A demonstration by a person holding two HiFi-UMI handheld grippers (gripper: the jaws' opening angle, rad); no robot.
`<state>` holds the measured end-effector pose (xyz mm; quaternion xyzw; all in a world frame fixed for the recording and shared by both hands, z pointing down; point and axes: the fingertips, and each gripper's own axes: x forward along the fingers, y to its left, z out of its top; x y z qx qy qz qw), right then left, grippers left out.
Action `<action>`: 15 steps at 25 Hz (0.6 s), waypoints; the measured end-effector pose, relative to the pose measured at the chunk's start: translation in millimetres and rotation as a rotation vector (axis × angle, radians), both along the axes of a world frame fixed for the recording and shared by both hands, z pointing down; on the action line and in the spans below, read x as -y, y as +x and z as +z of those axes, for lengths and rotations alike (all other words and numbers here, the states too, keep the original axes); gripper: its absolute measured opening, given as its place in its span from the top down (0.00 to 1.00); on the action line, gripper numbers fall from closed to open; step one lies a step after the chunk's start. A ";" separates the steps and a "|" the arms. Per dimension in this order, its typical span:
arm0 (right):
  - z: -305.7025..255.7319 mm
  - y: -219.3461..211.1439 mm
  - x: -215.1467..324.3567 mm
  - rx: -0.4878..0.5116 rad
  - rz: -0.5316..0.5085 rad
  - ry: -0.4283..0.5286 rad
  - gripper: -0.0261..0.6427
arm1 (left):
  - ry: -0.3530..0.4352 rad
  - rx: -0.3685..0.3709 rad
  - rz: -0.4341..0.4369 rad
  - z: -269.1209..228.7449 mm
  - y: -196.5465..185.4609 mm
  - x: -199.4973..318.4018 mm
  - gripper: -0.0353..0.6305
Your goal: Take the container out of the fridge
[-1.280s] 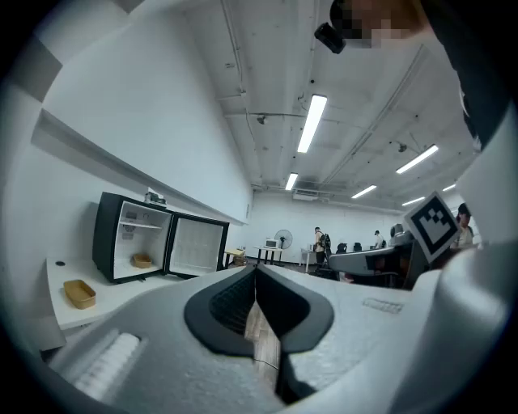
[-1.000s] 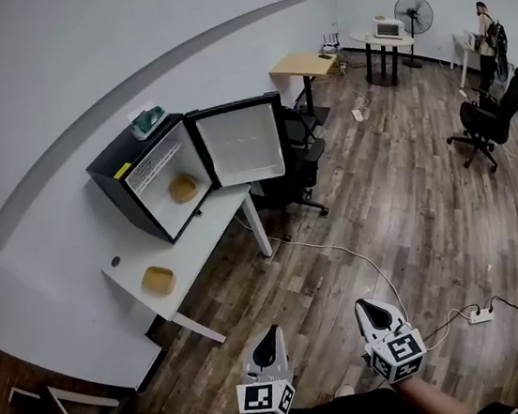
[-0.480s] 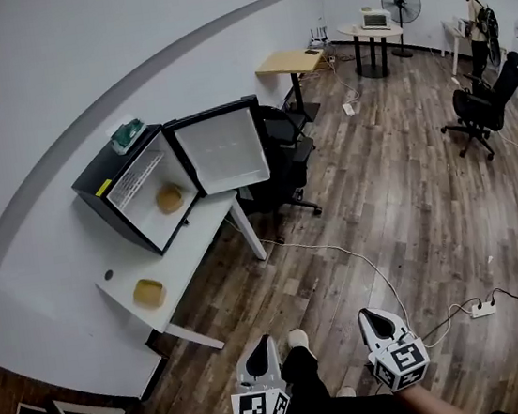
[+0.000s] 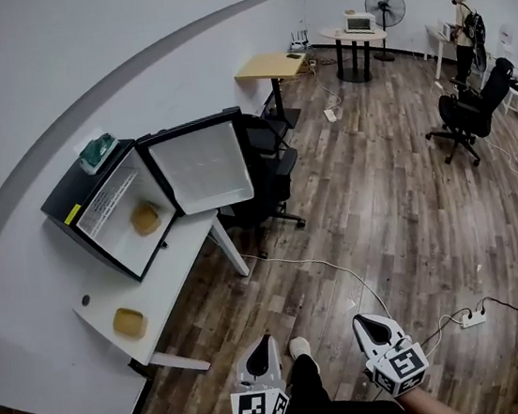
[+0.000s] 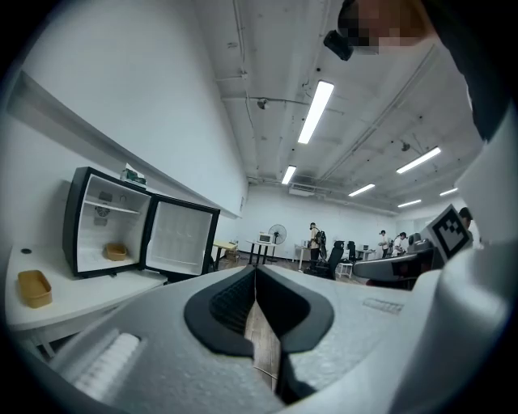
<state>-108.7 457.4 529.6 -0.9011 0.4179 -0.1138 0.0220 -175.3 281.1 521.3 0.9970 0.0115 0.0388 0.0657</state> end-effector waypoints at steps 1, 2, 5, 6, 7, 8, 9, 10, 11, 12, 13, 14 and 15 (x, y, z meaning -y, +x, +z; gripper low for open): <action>0.9 12.9 6.7 -0.002 0.001 -0.010 0.96 | -0.002 -0.005 0.004 0.9 13.5 6.8 0.92; 2.1 25.8 14.8 -0.003 0.000 -0.019 0.96 | 0.000 -0.010 0.005 1.3 27.7 14.6 0.92; 8.2 61.7 46.9 0.000 -0.019 -0.039 0.96 | 0.051 -0.026 0.013 -1.5 70.9 36.6 0.92; 10.6 73.8 60.4 0.005 -0.030 -0.046 0.96 | 0.068 -0.032 0.017 -4.2 85.4 44.7 0.92; 12.1 85.6 74.6 0.014 -0.042 -0.051 0.96 | 0.070 -0.038 0.019 -8.0 99.2 53.9 0.92; 11.8 96.4 88.4 0.025 -0.053 -0.051 0.96 | 0.059 -0.044 0.017 -12.6 111.6 63.9 0.92; 10.0 106.6 100.8 0.032 -0.063 -0.049 0.96 | 0.041 -0.048 0.013 -17.1 122.3 73.7 0.92; 7.1 116.8 111.8 0.034 -0.070 -0.049 0.96 | 0.023 -0.050 0.008 -20.5 131.9 83.3 0.92; 3.5 127.8 122.1 0.032 -0.073 -0.051 0.96 | 0.009 -0.049 0.003 -22.4 140.9 92.9 0.92; -1.0 139.4 132.1 0.027 -0.074 -0.053 0.96 | 0.000 -0.045 -0.002 -22.4 149.5 102.8 0.92; -6.1 151.0 142.3 0.022 -0.074 -0.056 0.96 | -0.005 -0.040 -0.007 -20.9 157.7 113.0 0.92; -10.7 161.6 152.3 0.015 -0.076 -0.060 0.96 | -0.008 -0.033 -0.011 -18.3 165.5 123.0 0.92; -13.6 171.0 161.3 0.007 -0.082 -0.066 0.96 | -0.012 -0.024 -0.015 -15.4 173.1 132.3 0.92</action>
